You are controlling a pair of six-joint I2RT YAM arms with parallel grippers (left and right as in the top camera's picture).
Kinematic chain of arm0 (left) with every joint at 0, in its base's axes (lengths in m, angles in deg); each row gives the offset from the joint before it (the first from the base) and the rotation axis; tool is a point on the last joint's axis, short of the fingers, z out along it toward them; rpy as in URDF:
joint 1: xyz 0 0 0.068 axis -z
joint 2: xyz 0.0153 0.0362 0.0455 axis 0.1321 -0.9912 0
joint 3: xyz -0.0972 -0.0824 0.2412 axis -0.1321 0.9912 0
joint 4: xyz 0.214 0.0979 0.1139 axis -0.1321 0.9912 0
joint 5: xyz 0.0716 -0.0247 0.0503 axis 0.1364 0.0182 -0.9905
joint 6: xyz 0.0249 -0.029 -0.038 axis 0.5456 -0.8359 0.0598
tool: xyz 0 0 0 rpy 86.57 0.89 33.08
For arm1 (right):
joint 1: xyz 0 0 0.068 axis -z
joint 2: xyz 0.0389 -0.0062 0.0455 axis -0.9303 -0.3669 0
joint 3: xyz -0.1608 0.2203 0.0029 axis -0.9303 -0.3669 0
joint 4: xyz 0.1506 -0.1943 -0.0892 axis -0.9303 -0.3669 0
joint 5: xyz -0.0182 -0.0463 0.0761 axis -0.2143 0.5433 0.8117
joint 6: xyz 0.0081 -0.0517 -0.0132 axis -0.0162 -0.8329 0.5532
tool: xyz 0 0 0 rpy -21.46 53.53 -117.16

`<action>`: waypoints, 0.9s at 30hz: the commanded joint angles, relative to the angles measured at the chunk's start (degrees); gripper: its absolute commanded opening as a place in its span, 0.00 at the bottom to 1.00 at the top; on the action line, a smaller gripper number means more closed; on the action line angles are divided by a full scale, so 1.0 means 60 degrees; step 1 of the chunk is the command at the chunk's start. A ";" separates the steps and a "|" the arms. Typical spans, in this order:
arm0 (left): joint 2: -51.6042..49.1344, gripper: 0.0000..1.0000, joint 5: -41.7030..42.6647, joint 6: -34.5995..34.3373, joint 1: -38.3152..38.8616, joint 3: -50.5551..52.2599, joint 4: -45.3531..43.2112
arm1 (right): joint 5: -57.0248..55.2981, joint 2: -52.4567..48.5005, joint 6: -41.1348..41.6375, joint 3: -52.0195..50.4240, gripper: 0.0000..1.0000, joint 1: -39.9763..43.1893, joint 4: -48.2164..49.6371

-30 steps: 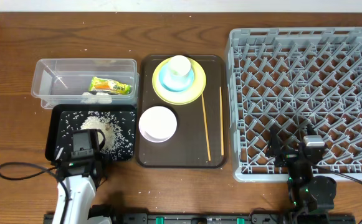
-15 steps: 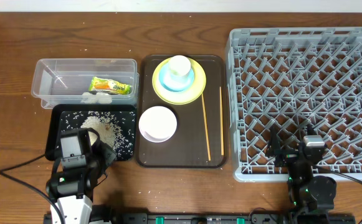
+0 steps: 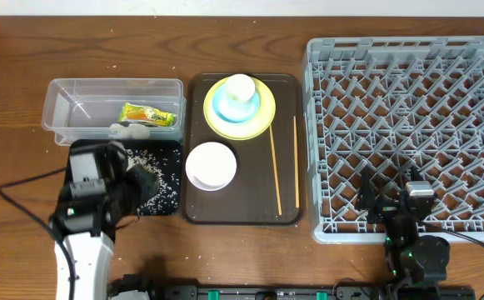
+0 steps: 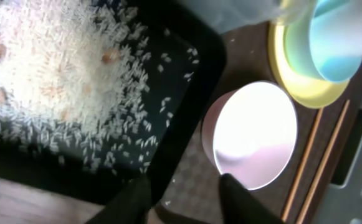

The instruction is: Sort waste into correct bins and load items into the dishwasher rack

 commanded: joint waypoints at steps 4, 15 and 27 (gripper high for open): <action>-0.0769 0.61 0.0146 0.0149 -0.0044 -0.0572 -0.0554 | 0.0000 0.0015 -0.0076 -0.0011 0.99 0.0124 -0.0040; -0.1137 0.85 0.0138 -0.0022 -0.0044 -0.0546 -0.0831 | 0.0000 0.0015 -0.0076 -0.0011 0.99 0.0124 -0.0040; -0.1140 0.92 0.0142 -0.0386 -0.0033 -0.0546 -0.0831 | 0.0386 0.0015 -0.0040 -0.0011 0.99 0.0124 -0.0004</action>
